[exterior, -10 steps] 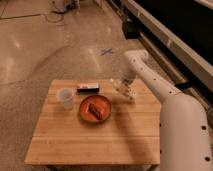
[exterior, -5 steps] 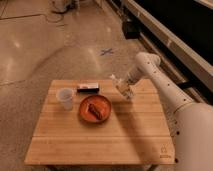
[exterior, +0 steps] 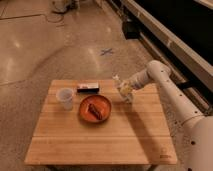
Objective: Stand the bottle upright
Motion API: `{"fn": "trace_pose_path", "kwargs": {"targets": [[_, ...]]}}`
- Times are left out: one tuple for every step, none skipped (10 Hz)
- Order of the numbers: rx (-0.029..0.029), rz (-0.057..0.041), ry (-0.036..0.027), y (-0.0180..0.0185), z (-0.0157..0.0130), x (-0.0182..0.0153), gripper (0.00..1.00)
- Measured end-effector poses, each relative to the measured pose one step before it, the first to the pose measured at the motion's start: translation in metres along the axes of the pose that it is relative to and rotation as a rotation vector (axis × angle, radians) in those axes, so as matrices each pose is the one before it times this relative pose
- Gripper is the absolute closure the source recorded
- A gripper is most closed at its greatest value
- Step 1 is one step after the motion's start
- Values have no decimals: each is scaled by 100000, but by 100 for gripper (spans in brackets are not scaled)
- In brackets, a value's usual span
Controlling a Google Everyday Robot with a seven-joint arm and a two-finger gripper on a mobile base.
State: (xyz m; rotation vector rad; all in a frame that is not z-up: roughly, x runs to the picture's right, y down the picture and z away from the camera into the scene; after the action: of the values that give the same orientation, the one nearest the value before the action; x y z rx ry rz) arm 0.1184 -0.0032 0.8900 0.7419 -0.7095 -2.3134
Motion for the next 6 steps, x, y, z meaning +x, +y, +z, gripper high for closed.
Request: {"fn": "trace_pose_path", "kwargs": {"targets": [[29, 400, 3636, 84, -197, -181, 100], [-40, 480, 2727, 97, -203, -174, 100], [56, 1225, 3863, 111, -271, -359, 100], [-63, 1470, 3218, 137, -253, -316, 100], [-251, 1360, 2728, 179, -279, -256, 100], [-407, 1225, 2354, 222, -296, -273, 100]]}}
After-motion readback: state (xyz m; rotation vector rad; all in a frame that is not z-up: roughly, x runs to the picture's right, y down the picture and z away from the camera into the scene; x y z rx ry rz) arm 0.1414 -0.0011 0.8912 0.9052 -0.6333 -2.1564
